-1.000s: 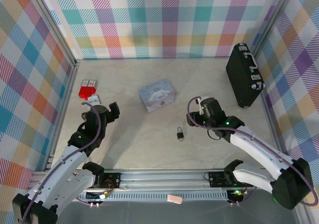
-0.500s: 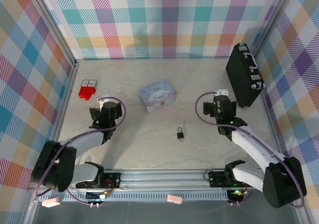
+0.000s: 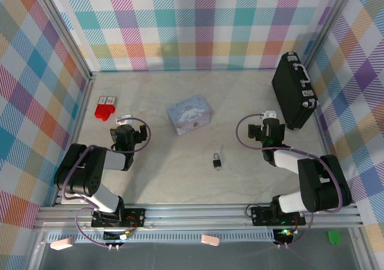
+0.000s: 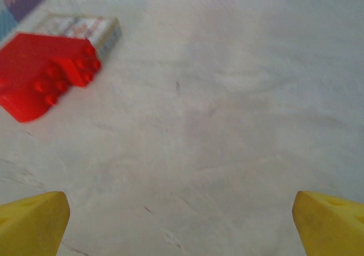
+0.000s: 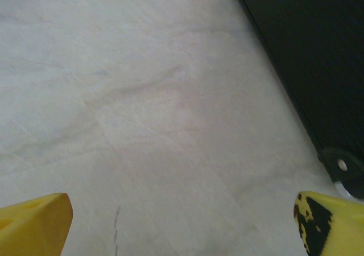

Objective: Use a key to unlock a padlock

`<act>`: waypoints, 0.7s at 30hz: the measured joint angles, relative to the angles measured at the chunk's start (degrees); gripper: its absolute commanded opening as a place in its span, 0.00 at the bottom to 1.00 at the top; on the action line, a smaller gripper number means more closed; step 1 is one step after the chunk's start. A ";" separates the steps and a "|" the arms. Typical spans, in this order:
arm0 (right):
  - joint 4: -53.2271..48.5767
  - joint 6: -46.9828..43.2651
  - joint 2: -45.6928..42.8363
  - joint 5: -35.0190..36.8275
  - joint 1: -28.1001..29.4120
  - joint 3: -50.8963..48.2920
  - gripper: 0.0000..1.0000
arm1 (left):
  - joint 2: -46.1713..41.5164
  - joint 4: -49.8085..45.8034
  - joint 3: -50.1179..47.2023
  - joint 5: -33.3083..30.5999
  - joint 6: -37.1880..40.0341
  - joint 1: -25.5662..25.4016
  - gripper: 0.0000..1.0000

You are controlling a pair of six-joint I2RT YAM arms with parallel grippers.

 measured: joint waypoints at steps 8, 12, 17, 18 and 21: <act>13.84 0.35 7.37 -13.16 -6.95 -1.55 0.99 | 0.28 0.31 1.09 4.57 -0.33 2.10 1.00; 15.23 0.76 7.76 -16.24 -7.82 -1.79 0.99 | 0.28 0.26 1.09 5.35 -0.35 2.10 1.00; 16.48 0.96 7.76 -17.90 -7.80 -1.79 0.99 | 0.28 0.26 1.09 5.42 -0.35 2.10 1.00; 16.63 1.01 7.76 -18.01 -7.82 -1.79 0.99 | 0.28 0.28 1.09 5.55 -0.37 2.12 1.00; 16.92 1.33 7.76 -18.01 -7.82 -1.79 0.99 | 0.28 0.26 1.09 5.66 -0.48 2.10 1.00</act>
